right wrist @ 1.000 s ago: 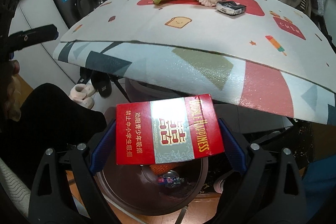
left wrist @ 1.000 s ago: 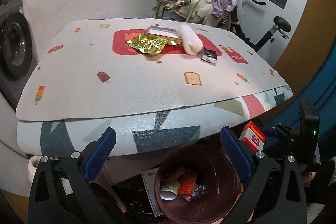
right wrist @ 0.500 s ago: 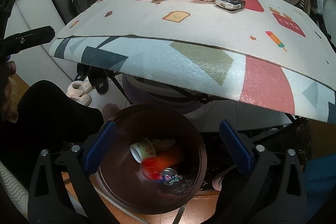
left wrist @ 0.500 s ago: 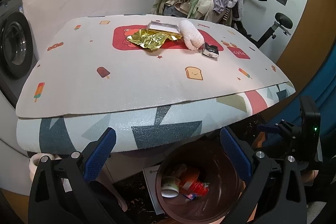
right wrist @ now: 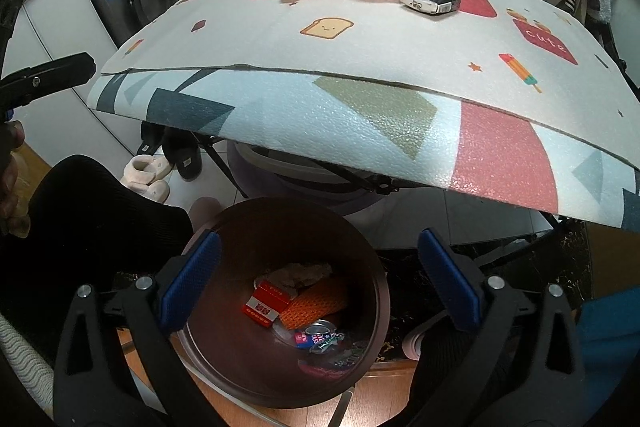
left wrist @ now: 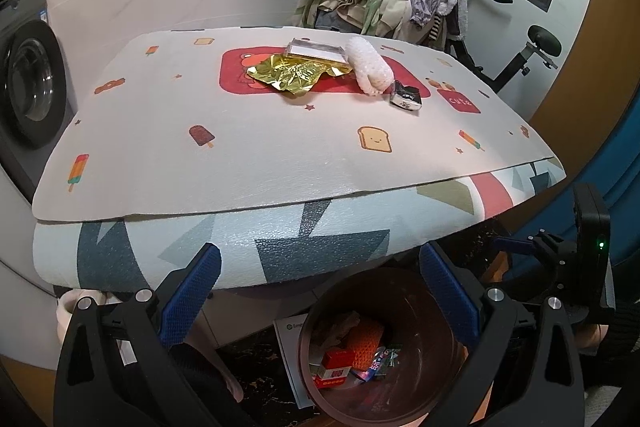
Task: Collect trash
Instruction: 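Bring both open tools back over the table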
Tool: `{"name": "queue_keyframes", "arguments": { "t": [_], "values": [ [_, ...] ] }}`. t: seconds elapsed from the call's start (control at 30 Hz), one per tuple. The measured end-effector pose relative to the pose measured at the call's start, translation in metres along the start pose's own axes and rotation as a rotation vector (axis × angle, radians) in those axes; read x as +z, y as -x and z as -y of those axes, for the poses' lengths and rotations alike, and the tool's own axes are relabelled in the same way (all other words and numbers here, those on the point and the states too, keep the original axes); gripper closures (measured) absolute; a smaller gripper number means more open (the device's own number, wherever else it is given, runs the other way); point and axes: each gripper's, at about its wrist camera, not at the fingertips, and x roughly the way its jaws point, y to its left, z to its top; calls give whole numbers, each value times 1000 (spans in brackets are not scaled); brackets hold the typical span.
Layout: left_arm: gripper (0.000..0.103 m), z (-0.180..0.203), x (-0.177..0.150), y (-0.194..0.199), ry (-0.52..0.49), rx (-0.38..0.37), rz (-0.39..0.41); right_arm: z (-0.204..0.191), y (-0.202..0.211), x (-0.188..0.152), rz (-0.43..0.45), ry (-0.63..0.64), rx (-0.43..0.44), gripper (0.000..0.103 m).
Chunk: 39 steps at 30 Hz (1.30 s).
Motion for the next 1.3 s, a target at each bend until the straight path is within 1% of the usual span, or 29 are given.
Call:
{"name": "queue_keyframes", "arguments": {
  "t": [0.5,0.67,0.8,1.0,1.1,1.17,1.3],
  "values": [
    [6,-5,2,-1,11,2,2,1,0,0,1,-4,0,6],
    [6,-5,2,-1,5,4,5,10,3,1,8,-43,2,6],
    [6,-9,11,-1,1,12,18,20,7,8,19,-85,-3,6],
    [6,-18,27,-4,11,24,34,38,16,32,48,-123,-34,6],
    [6,-23,36,-7,17,28,42,50,16,48,46,-141,-62,6],
    [6,-26,42,-11,20,31,46,58,13,61,36,-161,-98,6],
    [6,-35,57,-22,35,27,47,70,11,86,63,-169,-106,6]
  ]
}}
